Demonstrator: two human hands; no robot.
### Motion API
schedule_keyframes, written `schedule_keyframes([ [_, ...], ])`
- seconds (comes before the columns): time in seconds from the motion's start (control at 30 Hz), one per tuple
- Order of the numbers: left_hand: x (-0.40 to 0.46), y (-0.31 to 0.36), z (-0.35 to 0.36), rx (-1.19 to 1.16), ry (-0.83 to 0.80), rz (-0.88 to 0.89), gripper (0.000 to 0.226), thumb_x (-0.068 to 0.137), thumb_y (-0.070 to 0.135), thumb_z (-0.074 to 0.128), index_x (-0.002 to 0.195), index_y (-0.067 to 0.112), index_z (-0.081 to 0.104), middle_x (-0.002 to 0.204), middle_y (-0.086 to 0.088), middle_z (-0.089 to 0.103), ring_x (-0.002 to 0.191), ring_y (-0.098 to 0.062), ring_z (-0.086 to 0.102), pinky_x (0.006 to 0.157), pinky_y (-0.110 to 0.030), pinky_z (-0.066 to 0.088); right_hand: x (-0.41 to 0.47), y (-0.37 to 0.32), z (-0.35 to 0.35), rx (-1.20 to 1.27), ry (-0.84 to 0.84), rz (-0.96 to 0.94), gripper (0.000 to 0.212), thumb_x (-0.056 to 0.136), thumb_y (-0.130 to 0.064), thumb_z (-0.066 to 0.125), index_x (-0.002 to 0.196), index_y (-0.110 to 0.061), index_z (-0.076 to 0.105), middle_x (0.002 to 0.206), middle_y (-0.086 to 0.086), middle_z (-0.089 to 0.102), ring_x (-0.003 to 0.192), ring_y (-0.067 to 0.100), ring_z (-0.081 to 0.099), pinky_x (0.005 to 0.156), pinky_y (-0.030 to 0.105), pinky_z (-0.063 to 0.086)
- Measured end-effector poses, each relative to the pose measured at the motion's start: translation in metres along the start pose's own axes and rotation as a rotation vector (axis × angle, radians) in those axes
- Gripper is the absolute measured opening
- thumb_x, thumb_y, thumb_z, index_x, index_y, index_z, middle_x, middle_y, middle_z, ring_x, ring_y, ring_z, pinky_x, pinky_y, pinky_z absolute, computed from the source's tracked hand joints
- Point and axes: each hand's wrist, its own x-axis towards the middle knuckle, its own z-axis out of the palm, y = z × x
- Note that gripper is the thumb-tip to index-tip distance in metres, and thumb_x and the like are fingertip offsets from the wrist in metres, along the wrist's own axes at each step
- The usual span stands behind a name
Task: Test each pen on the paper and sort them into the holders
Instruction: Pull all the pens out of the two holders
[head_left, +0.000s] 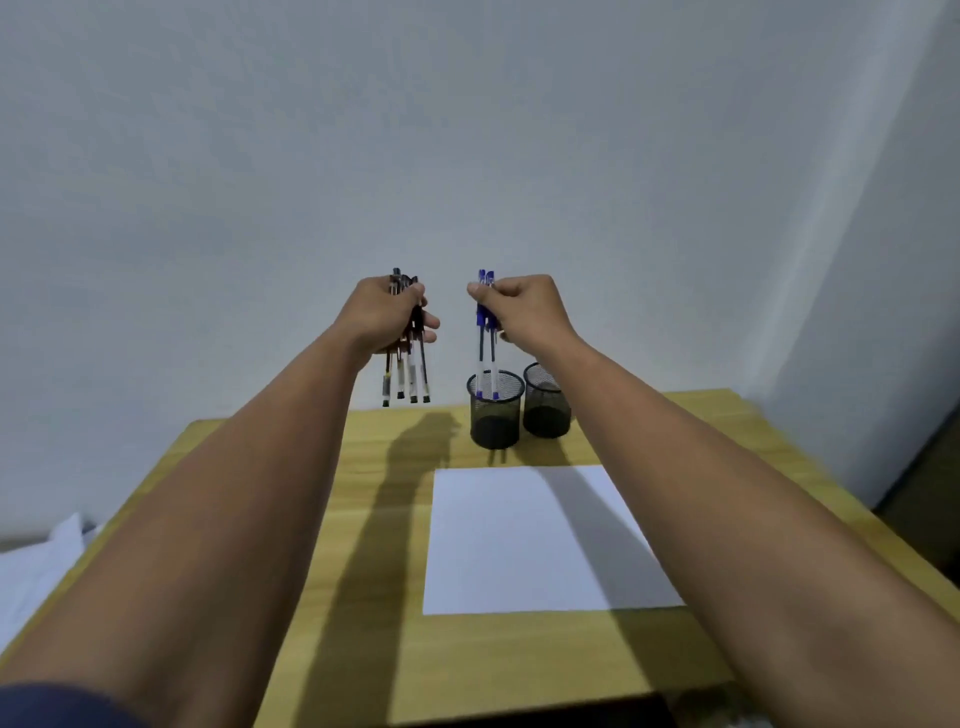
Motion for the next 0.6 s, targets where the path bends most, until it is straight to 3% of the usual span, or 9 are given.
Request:
schedule_keyframes([
  [0.17, -0.023, -0.05, -0.03, 0.057, 0.009, -0.151, 0.03, 0.106, 0.031, 0.047, 0.112, 0.004, 0.06, 0.095, -0.013, 0.078, 0.077, -0.024, 0.076, 0.057, -0.025, 0.05, -0.033, 0.021, 0.056, -0.014, -0.107, 0.134, 0.043, 0.098, -0.033, 0.078, 0.093, 0.009, 0.077, 0.074, 0.009, 0.064, 0.068, 0.019, 0.062, 0.052, 0.021, 0.053],
  [0.27, -0.033, -0.091, -0.037, 0.047, 0.002, -0.272, 0.029, 0.106, 0.028, 0.047, 0.109, 0.003, 0.06, 0.095, -0.016, 0.077, 0.071, -0.022, 0.075, 0.051, -0.023, 0.05, -0.048, 0.046, 0.091, -0.067, -0.174, 0.213, 0.044, 0.096, -0.032, 0.08, 0.087, 0.011, 0.075, 0.067, 0.009, 0.063, 0.058, 0.019, 0.06, 0.056, 0.03, 0.061],
  [0.37, -0.038, -0.132, -0.037, 0.036, -0.006, -0.361, 0.026, 0.106, 0.024, 0.048, 0.107, 0.0, 0.058, 0.096, -0.021, 0.076, 0.062, -0.023, 0.071, 0.047, -0.023, 0.052, -0.058, 0.075, 0.124, -0.192, -0.208, 0.279, 0.042, 0.093, -0.034, 0.083, 0.065, -0.005, 0.069, 0.052, 0.005, 0.06, 0.042, 0.018, 0.057, 0.062, 0.038, 0.061],
  [0.43, -0.036, -0.157, -0.036, 0.029, -0.02, -0.402, 0.025, 0.106, 0.02, 0.048, 0.106, -0.003, 0.058, 0.093, -0.024, 0.074, 0.063, -0.028, 0.069, 0.054, -0.03, 0.058, -0.063, 0.092, 0.141, -0.262, -0.218, 0.297, 0.046, 0.092, -0.034, 0.083, 0.057, -0.012, 0.063, 0.051, 0.007, 0.062, 0.043, 0.02, 0.058, 0.063, 0.039, 0.06],
  [0.53, -0.024, -0.19, -0.037, 0.147, -0.009, -0.414, 0.033, 0.103, 0.022, 0.054, 0.097, -0.008, 0.067, 0.092, -0.021, 0.075, 0.079, -0.036, 0.072, 0.078, -0.044, 0.062, -0.065, 0.11, 0.159, -0.29, -0.249, 0.355, 0.043, 0.092, -0.032, 0.083, 0.06, -0.01, 0.064, 0.058, 0.01, 0.07, 0.048, 0.028, 0.069, 0.064, 0.037, 0.063],
  [0.6, -0.017, -0.203, -0.041, 0.342, 0.028, -0.38, 0.034, 0.097, 0.031, 0.063, 0.096, -0.002, 0.071, 0.097, -0.017, 0.075, 0.09, -0.034, 0.071, 0.085, -0.04, 0.057, -0.064, 0.116, 0.167, -0.35, -0.285, 0.352, 0.037, 0.089, -0.035, 0.084, 0.072, -0.005, 0.073, 0.071, 0.015, 0.078, 0.068, 0.036, 0.078, 0.076, 0.046, 0.066],
])
